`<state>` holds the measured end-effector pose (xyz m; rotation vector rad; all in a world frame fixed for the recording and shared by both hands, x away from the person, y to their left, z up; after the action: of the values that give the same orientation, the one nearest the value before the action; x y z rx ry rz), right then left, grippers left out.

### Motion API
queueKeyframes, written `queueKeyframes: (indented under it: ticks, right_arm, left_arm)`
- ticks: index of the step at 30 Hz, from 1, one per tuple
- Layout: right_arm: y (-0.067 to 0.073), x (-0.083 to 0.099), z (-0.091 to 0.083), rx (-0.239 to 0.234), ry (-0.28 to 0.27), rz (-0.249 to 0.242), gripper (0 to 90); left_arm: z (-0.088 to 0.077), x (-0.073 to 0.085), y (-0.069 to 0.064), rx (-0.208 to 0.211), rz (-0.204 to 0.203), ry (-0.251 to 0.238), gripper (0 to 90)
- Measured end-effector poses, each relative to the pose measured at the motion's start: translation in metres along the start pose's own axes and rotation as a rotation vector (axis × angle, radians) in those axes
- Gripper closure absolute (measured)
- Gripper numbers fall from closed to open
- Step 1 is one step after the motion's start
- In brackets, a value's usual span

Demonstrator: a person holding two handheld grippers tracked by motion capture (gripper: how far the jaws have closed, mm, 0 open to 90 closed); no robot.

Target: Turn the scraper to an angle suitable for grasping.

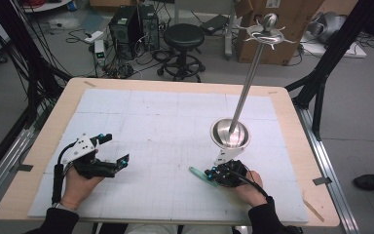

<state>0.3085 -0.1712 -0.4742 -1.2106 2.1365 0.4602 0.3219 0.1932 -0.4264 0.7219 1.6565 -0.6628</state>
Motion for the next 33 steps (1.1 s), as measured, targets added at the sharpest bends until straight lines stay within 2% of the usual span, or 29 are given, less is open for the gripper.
queueKeyframes:
  ticks: [11,15,18,20,22,23,25,26,27,30,33]
  right_arm:
    - [0.017,-0.009,0.007,-0.060,0.005,-0.057,90.0]
    - [0.029,-0.014,0.012,-0.095,0.015,-0.105,90.0]
    - [0.034,-0.017,0.014,-0.118,0.019,-0.120,90.0]
    - [0.038,-0.018,0.014,-0.115,0.024,-0.135,90.0]
    - [0.039,-0.019,0.015,-0.131,0.025,-0.136,90.0]
    - [0.043,-0.020,0.016,-0.131,0.026,-0.159,90.0]
    - [0.044,-0.020,0.016,-0.134,0.029,-0.161,90.0]
    - [0.048,-0.021,0.017,-0.158,0.026,-0.172,90.0]
    - [0.048,-0.021,0.017,-0.150,0.028,-0.182,90.0]
    - [0.048,-0.021,0.017,-0.153,0.030,-0.176,90.0]
    - [0.048,-0.022,0.014,-0.161,0.008,-0.177,90.0]
  left_arm:
    - [0.000,0.000,0.000,-0.001,-0.001,-0.003,1.8]
    - [0.000,0.000,0.000,-0.002,-0.001,-0.004,1.8]
    - [-0.001,0.000,0.000,-0.003,0.001,-0.003,1.8]
    - [-0.001,0.000,0.000,-0.003,0.002,-0.003,1.8]
    - [-0.001,0.000,0.000,-0.002,0.002,-0.002,1.8]
    - [-0.001,0.000,0.000,-0.002,0.001,-0.001,1.8]
    - [-0.001,0.000,0.000,0.000,0.002,0.000,1.8]
    - [-0.001,0.000,0.000,-0.001,0.001,0.000,1.8]
    - [-0.001,0.000,0.000,-0.001,0.002,-0.001,1.8]
    - [-0.001,0.000,0.000,-0.001,0.002,0.001,1.8]
    - [-0.001,0.000,0.000,-0.003,0.003,-0.001,1.8]
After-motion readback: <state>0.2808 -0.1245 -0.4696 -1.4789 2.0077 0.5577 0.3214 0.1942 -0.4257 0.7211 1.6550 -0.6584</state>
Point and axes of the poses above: each handheld gripper's, and its own axes: z roughly forward along the jaws, x roughly out of its underside, y roughly to its left, the point moved 5 cm from there along z, roughly forward along the jaws, and after that the axes turned 3 degrees about x, right-handed, at the moved point
